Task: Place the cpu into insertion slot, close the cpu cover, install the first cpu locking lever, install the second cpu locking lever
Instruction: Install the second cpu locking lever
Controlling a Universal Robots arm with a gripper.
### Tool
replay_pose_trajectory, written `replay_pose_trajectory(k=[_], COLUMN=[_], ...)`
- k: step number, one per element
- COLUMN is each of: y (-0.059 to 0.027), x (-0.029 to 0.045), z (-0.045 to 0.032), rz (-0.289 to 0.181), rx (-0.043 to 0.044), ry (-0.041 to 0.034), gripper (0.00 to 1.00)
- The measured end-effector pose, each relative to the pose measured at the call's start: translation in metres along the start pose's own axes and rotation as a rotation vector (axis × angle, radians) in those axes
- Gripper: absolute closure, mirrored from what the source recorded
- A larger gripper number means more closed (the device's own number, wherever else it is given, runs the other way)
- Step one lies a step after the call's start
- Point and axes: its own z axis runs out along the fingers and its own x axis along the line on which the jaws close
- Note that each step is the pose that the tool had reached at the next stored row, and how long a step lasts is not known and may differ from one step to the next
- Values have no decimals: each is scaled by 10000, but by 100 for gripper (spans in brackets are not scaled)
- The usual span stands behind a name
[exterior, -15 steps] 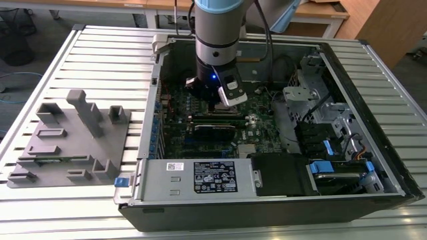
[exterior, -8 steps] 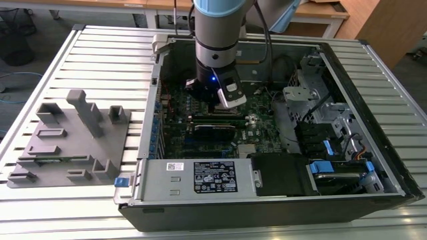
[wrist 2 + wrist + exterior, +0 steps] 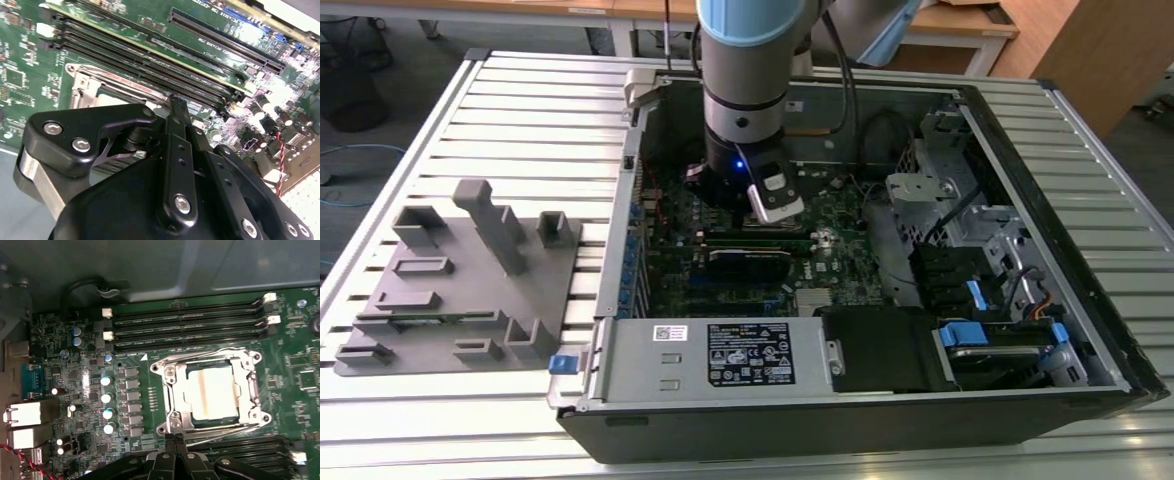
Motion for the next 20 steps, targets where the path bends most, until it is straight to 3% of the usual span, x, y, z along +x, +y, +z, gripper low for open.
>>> replay_pose_trajectory(k=[4, 20], y=[-11, -17], x=[69, 74], z=[23, 95], rz=[1, 3], rx=[-13, -53], ry=[0, 6], gripper=[90, 90])
